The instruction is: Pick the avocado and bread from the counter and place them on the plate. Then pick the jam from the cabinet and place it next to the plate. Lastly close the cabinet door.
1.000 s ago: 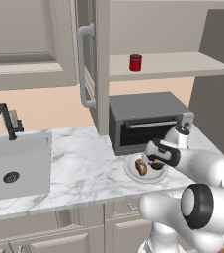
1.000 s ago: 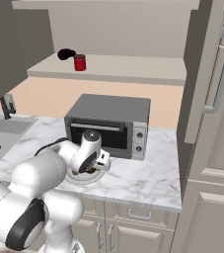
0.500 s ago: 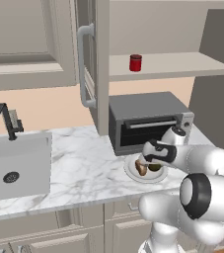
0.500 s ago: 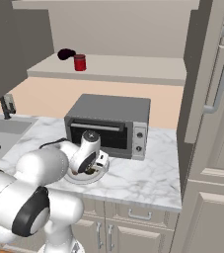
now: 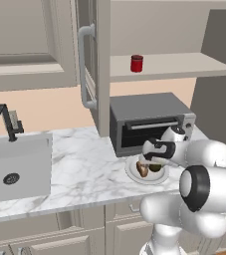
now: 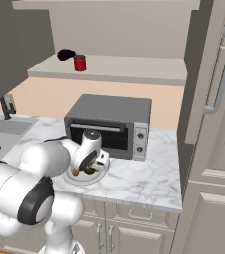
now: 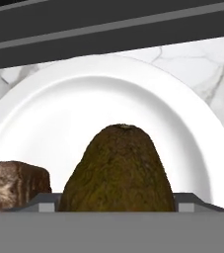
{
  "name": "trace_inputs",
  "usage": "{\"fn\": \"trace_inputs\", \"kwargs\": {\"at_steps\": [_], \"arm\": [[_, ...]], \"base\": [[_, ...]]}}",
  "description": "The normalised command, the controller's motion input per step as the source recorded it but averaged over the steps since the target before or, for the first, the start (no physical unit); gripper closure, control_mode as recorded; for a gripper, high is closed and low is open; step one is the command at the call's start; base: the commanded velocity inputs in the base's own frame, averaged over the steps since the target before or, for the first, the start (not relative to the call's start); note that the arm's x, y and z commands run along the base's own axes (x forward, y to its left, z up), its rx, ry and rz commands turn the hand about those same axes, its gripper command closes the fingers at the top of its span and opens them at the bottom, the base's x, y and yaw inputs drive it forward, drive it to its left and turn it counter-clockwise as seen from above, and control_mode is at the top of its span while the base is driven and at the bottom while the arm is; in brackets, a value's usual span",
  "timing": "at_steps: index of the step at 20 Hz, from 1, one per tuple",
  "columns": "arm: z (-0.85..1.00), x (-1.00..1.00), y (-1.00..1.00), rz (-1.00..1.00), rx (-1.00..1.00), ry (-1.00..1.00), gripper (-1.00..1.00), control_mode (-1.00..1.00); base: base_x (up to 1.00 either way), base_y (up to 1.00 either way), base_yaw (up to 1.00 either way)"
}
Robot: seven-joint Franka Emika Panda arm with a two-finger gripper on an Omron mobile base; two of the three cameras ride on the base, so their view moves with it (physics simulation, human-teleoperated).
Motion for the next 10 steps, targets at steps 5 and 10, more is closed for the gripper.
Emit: {"fn": "trace_inputs", "kwargs": {"at_steps": [5, 10], "arm": [[-0.01, -0.05, 0.0, 0.0, 0.01, 0.0, -1.0, -1.0], [0.0, -0.32, 0.0, 0.0, 0.04, 0.0, -1.0, -1.0]], "base": [[0.0, 0.0, 0.0], [0.0, 0.0, 0.0]]}}
